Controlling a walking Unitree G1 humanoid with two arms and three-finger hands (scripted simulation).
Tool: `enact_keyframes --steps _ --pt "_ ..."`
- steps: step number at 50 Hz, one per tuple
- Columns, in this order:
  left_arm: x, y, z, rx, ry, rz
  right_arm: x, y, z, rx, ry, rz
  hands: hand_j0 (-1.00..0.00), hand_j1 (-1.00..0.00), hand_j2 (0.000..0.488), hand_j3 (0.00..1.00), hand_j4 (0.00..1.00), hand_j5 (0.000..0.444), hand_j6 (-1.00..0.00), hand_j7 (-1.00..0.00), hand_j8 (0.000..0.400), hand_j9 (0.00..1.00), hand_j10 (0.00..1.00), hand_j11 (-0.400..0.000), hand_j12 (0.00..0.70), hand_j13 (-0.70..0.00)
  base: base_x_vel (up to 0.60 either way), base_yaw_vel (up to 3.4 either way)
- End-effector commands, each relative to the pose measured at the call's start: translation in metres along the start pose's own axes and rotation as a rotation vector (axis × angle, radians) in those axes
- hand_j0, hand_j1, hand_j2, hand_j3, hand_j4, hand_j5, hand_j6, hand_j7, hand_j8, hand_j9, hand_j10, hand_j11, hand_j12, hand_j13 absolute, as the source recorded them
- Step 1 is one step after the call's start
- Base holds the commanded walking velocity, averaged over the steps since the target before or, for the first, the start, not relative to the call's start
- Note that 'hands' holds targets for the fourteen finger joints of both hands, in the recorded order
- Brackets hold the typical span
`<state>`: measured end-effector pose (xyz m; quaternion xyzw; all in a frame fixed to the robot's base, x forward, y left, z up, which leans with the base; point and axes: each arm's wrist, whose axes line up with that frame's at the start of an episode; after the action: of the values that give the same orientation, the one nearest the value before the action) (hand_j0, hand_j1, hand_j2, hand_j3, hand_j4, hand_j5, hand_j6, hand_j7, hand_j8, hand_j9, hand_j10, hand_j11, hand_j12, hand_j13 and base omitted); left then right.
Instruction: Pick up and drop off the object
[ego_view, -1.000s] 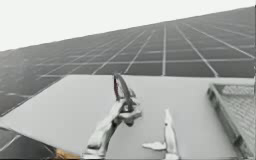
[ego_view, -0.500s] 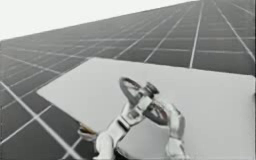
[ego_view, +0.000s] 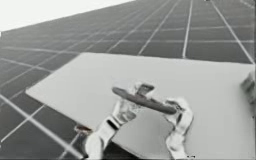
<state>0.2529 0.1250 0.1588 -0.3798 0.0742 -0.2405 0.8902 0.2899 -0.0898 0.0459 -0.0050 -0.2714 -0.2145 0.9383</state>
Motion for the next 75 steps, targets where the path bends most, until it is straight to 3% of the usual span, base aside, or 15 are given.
enact_keyframes --steps 1,5,7,14,16,17,20,21,49,75 --pt "-0.047 0.045 -0.025 0.012 0.126 0.364 0.031 -0.035 -0.020 -0.067 -0.291 0.174 0.00 0.00 0.000 1.00 1.00 0.000 0.00 0.00 0.000 1.00 1.00 -0.400 0.000 -0.700 0.00 0.00" --pt "-0.044 0.040 -0.033 -0.008 0.169 0.326 0.005 -0.035 0.000 -0.152 -0.342 0.000 0.00 0.00 0.000 1.00 1.00 0.000 0.00 0.00 0.000 1.00 1.00 -0.400 0.000 -0.700 0.00 0.00" --pt "-0.052 0.033 -0.045 -0.018 0.188 0.320 0.008 -0.040 0.024 -0.137 -0.424 0.009 0.00 0.00 0.000 1.00 1.00 0.000 0.00 0.00 0.000 1.00 1.00 -0.400 0.000 -0.700 0.00 0.00" --pt "-0.061 0.035 -0.060 -0.019 0.237 0.292 0.022 -0.054 0.027 0.059 -0.393 0.091 0.00 0.00 0.000 1.00 1.00 0.000 0.00 0.00 0.000 1.00 1.00 -0.400 0.000 -0.700 0.00 0.00" --pt "-0.066 0.039 -0.057 -0.020 0.244 0.280 0.026 -0.067 0.018 0.163 -0.441 0.118 0.00 0.00 0.000 1.00 1.00 0.000 0.00 0.00 0.000 1.00 1.00 -0.400 0.000 -0.700 0.00 0.00" --pt "-0.061 0.027 -0.057 -0.017 0.239 0.287 0.027 -0.074 0.007 0.194 -0.484 0.132 0.00 0.00 0.000 1.00 1.00 0.000 0.00 0.00 0.000 1.00 1.00 -0.400 0.000 -0.700 0.00 0.00" --pt "-0.070 0.036 -0.059 -0.020 0.225 0.277 0.012 -0.069 -0.005 0.275 -0.624 0.199 0.00 0.00 0.000 1.00 1.00 0.000 0.00 0.00 0.000 1.00 1.00 -0.400 0.000 -0.700 0.00 0.00" --pt "-0.067 0.039 -0.057 -0.028 0.216 0.271 0.137 0.035 0.027 0.100 0.851 -0.260 0.00 0.00 0.000 1.00 1.00 0.000 0.00 0.00 0.000 1.00 1.00 -0.400 0.000 -0.700 0.09 5.78" --pt "-0.067 0.039 -0.057 -0.028 0.216 0.271 0.137 0.035 0.027 0.100 0.851 -0.260 0.00 0.00 0.000 1.00 1.00 0.000 0.00 0.00 0.000 1.00 1.00 -0.400 0.000 -0.700 0.10 5.22" --pt "-0.067 0.039 -0.057 -0.028 0.216 0.271 0.137 0.035 0.027 0.100 0.851 -0.260 0.00 0.00 0.000 1.00 1.00 0.000 0.00 0.00 0.000 1.00 1.00 -0.400 0.000 -0.700 0.14 3.43"
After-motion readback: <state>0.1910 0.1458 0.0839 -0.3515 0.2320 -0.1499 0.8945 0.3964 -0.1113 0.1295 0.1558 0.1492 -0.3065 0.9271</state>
